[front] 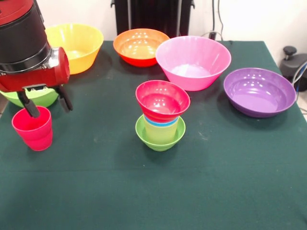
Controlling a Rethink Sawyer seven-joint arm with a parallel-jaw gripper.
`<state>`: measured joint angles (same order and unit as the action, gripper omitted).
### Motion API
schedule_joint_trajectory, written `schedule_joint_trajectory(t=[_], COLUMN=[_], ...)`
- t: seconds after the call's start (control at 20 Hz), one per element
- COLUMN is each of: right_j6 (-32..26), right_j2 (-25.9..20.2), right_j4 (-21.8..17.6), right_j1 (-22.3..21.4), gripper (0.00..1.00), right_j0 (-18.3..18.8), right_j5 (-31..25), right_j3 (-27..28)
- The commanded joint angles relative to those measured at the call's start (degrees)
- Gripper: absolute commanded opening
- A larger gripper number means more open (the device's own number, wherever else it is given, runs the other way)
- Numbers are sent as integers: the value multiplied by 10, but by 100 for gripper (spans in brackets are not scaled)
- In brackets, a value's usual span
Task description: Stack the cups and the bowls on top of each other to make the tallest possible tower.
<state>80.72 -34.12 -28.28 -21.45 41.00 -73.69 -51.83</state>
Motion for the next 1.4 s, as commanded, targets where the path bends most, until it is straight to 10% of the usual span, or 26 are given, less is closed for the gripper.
schedule_joint_trajectory(t=[0.05, 1.4], right_j6=[-5, 13], right_j2=[48, 106], right_j4=[-26, -31], right_j1=[11, 34], gripper=[100, 100], right_j0=[-32, -63], right_j5=[-40, -10], right_j3=[-20, 6])
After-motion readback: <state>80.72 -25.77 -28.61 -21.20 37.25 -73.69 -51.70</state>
